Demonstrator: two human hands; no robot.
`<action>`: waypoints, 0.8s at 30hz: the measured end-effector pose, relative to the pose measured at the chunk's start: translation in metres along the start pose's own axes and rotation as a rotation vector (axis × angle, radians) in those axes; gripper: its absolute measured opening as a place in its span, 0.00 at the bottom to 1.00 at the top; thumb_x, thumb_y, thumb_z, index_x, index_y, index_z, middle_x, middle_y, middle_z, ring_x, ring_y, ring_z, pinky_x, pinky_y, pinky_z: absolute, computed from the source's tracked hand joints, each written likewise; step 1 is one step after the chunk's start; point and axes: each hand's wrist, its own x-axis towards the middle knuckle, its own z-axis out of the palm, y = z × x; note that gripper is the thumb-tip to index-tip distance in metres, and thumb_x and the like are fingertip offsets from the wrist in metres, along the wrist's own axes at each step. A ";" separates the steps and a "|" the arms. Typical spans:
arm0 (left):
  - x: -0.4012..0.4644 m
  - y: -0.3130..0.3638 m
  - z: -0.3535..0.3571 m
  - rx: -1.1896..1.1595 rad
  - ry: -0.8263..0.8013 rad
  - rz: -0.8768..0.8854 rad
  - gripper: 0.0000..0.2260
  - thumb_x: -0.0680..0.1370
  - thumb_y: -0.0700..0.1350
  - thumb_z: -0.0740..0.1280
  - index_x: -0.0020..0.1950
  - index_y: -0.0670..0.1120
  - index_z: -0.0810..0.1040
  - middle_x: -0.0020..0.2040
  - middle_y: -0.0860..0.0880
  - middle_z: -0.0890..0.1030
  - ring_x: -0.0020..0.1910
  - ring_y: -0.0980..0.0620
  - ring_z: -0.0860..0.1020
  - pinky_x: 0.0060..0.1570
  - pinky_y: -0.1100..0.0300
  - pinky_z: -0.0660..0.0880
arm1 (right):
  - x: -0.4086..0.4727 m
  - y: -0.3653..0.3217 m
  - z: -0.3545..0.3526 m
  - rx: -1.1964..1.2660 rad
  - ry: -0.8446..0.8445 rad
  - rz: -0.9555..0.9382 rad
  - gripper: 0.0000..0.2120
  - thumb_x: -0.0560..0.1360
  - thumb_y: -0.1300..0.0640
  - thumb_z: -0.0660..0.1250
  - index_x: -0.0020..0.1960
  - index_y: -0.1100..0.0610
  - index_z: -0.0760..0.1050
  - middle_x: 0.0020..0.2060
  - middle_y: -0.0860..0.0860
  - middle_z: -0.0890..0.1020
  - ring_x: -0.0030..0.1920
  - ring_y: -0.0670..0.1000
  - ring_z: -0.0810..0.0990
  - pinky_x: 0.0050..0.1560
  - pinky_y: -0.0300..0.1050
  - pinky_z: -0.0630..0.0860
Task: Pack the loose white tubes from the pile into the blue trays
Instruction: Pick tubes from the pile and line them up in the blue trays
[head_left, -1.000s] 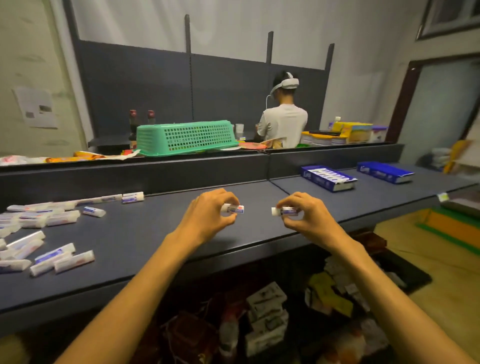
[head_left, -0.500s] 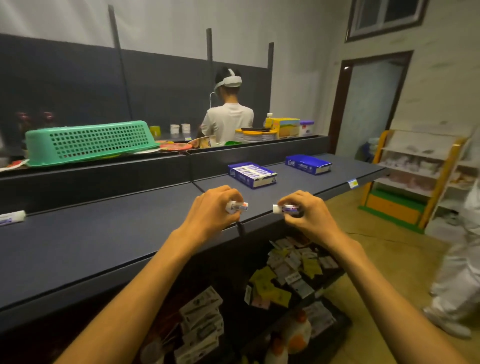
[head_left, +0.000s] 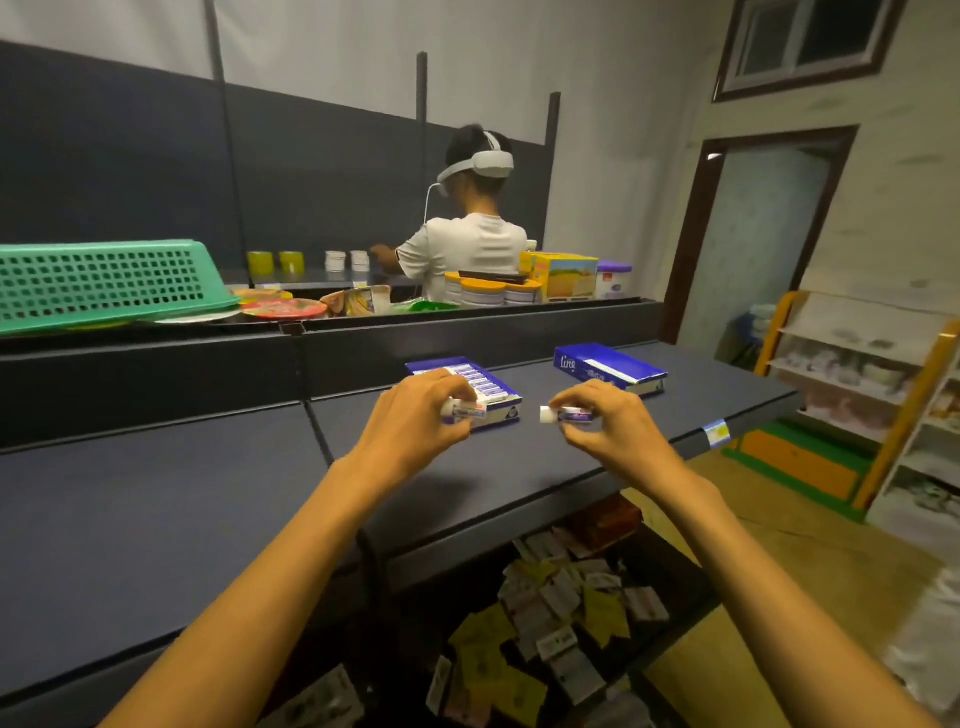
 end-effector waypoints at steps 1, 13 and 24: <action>0.008 -0.004 0.005 0.007 0.002 -0.013 0.13 0.73 0.48 0.74 0.56 0.48 0.79 0.56 0.48 0.81 0.55 0.50 0.79 0.48 0.56 0.78 | 0.010 0.008 0.002 -0.001 -0.003 -0.009 0.13 0.73 0.60 0.72 0.57 0.51 0.78 0.52 0.47 0.80 0.52 0.44 0.76 0.53 0.40 0.77; 0.072 -0.040 0.049 0.115 -0.005 -0.217 0.12 0.74 0.49 0.73 0.56 0.50 0.80 0.54 0.52 0.81 0.53 0.52 0.79 0.48 0.53 0.78 | 0.112 0.076 0.037 0.136 -0.103 -0.159 0.13 0.74 0.60 0.71 0.58 0.53 0.78 0.53 0.49 0.80 0.52 0.45 0.77 0.53 0.42 0.77; 0.094 -0.013 0.063 0.253 -0.069 -0.499 0.12 0.74 0.49 0.72 0.57 0.51 0.81 0.54 0.51 0.81 0.52 0.52 0.77 0.52 0.55 0.76 | 0.172 0.108 0.069 0.297 -0.329 -0.372 0.13 0.75 0.56 0.71 0.59 0.52 0.78 0.58 0.49 0.80 0.56 0.44 0.75 0.50 0.36 0.74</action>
